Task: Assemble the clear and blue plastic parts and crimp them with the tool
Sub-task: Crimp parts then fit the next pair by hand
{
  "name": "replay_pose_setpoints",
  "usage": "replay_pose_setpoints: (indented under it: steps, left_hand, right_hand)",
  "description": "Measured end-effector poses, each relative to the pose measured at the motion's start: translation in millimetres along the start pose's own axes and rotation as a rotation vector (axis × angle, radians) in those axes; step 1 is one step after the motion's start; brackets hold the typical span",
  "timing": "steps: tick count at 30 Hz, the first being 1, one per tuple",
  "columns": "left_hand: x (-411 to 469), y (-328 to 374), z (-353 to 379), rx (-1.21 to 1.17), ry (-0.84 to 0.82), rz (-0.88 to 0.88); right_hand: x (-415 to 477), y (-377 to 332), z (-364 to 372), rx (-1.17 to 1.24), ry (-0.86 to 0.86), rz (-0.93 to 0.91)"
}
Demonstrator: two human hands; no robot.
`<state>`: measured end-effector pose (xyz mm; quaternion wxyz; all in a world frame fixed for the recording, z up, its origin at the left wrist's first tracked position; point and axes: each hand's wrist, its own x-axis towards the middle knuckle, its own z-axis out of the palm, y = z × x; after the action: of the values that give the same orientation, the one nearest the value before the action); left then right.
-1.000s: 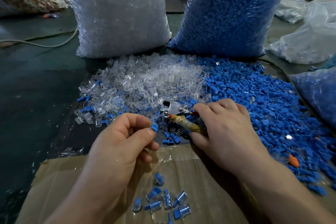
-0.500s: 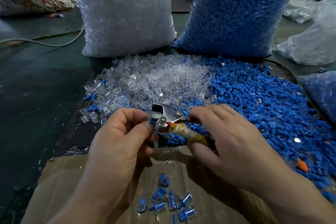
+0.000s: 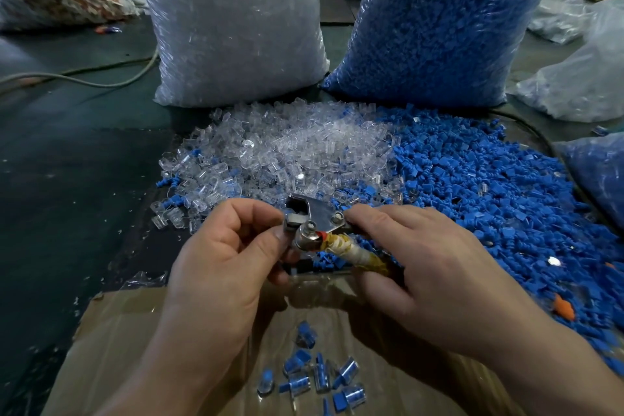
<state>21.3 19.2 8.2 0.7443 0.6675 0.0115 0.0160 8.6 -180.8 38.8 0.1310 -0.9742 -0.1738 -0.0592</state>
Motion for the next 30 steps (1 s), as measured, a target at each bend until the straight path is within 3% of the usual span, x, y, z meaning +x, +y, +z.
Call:
replay_pose_setpoints:
  steps: [13,18,24,30]
  left_hand:
    - [0.1,0.4,-5.2,0.03,0.032,0.014]
    - [0.9,-3.4,-7.6,0.261,-0.058,-0.098]
    - [-4.1,-2.7,2.5,0.416,-0.055,-0.02]
    - [-11.1,-4.7,5.8,0.541,-0.048,0.081]
  right_hand:
    - [-2.7,4.8,-0.5,0.025,0.045,0.054]
    - [7.3,17.1,4.4,-0.167,0.033,0.185]
    - [16.3,18.8,7.8,-0.201,-0.069,0.206]
    - [6.5,-4.8,3.0,-0.069,0.149,0.06]
